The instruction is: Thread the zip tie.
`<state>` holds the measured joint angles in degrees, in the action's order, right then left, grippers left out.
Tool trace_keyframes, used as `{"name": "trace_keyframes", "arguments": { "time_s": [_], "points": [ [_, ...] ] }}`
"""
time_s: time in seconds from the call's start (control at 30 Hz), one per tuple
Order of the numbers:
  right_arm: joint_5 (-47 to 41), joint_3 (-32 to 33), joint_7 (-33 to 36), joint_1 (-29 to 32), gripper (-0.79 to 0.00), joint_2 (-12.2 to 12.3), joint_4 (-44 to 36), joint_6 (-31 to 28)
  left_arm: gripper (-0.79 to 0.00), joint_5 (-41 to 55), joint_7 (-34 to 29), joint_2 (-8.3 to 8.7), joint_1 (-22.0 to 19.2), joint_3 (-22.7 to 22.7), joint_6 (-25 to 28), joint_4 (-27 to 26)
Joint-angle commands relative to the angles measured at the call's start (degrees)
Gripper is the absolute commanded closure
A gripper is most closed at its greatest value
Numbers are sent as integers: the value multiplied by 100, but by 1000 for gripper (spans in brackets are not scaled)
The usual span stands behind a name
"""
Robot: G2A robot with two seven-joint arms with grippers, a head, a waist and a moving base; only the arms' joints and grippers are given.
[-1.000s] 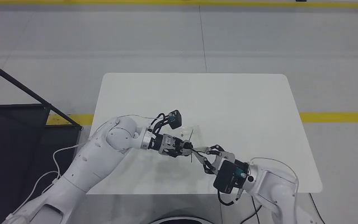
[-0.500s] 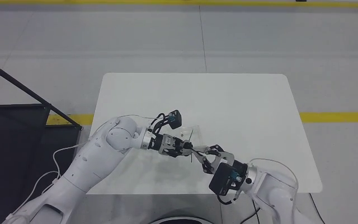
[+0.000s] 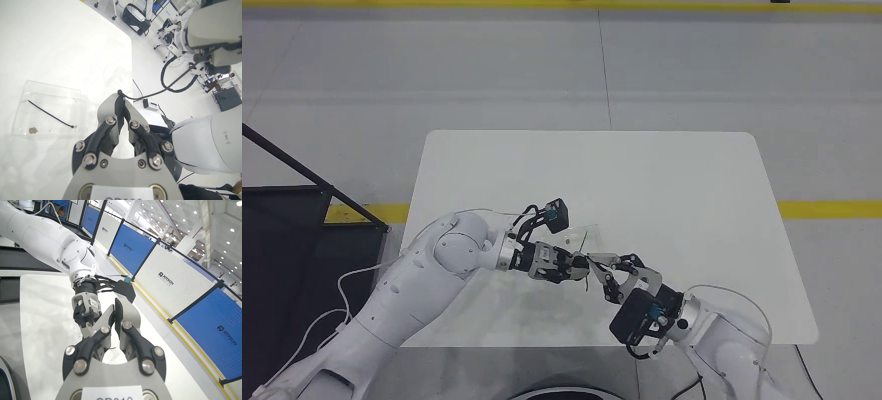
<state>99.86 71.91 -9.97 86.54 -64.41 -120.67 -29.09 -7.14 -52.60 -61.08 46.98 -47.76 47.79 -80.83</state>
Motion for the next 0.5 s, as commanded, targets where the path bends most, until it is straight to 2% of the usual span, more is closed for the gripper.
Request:
{"name": "trace_keyframes", "arguments": {
  "time_s": [0.0, 0.47],
  "points": [
    [4, 12, -27, 22, 0, 2, -2, 66, 0, -12, -12, 5, 8, 9, -13, -22],
    [179, -6, 193, 66, 0, 8, -37, 341, 0, -18, -28, 43, 21, 19, 22, -79]
  ]
}}
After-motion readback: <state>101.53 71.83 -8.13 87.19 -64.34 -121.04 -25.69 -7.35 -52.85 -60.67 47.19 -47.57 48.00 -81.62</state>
